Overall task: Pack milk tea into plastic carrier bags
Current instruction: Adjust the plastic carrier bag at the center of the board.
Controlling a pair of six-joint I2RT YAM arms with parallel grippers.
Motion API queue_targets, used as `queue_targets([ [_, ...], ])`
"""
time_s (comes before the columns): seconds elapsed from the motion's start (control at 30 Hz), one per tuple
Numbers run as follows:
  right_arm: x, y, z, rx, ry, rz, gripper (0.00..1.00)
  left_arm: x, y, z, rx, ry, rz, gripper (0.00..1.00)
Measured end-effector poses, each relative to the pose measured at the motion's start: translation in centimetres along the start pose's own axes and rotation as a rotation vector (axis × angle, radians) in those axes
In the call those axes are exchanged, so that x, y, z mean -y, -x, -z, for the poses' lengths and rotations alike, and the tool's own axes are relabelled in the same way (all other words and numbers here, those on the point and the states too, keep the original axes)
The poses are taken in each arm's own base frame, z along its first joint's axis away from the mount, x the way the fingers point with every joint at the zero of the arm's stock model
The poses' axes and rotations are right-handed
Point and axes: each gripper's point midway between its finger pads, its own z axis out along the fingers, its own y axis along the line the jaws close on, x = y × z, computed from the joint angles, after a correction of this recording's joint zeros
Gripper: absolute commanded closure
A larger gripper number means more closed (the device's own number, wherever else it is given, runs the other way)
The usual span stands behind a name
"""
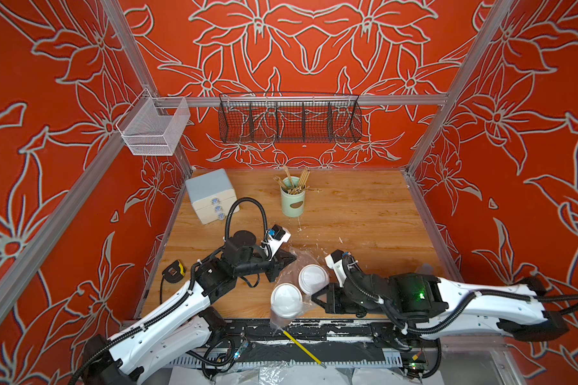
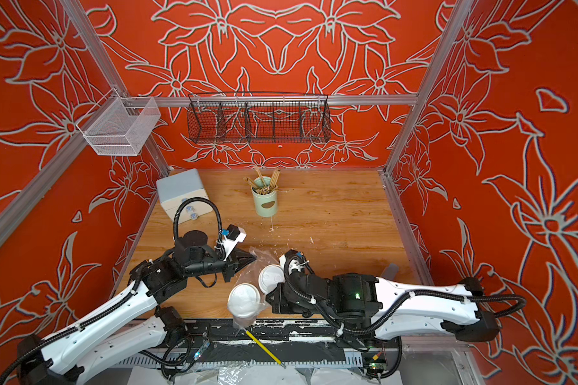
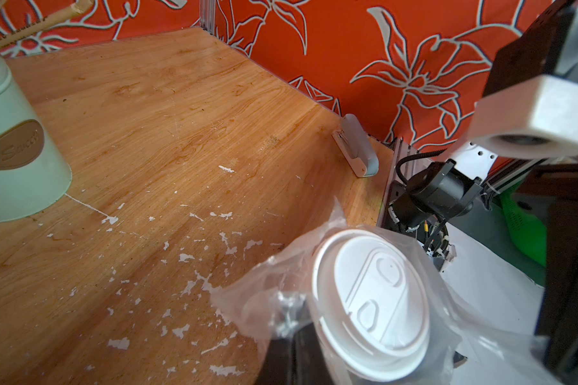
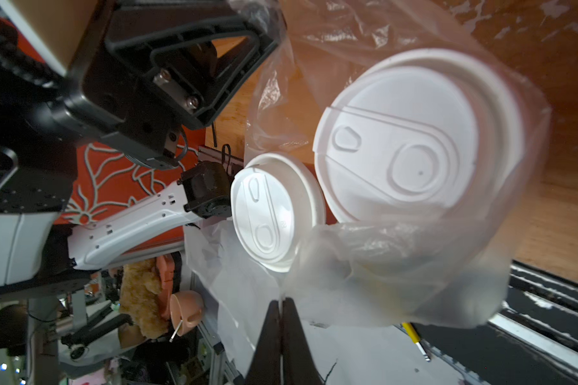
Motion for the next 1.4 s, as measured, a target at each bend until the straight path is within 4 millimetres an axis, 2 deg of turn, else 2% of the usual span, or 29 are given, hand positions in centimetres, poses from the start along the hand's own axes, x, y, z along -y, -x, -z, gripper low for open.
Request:
queue_targets([
  [0.13, 0.1, 0.6, 0.7, 0.022, -0.025, 0.026, 1.0, 0.2, 0.3, 0.2, 0.012, -0.003, -0.006, 1.0],
  [0.23, -0.3, 1.8, 1.8, 0.055, -0.035, 0.048, 1.0, 0.5, 0.5, 0.4, 0.021, -0.008, -0.012, 1.0],
  [0.47, -0.3, 5.9, 3.9, 0.154, -0.077, 0.103, 1.0, 0.9, 1.5, 0.8, 0.058, -0.015, -0.022, 1.0],
  [0.63, 0.5, 7.7, 4.1, 0.178, -0.121, 0.138, 1.0, 0.9, 2.2, 0.7, 0.068, -0.016, -0.028, 1.0],
  [0.97, 1.8, 9.9, 4.8, 0.187, -0.173, 0.172, 1.0, 0.8, 4.3, 0.4, 0.081, -0.004, -0.059, 1.0],
  [1.4, 3.5, 12.2, 4.6, 0.192, -0.217, 0.149, 1.0, -0.5, 4.4, -1.0, 0.047, 0.036, -0.07, 1.0],
])
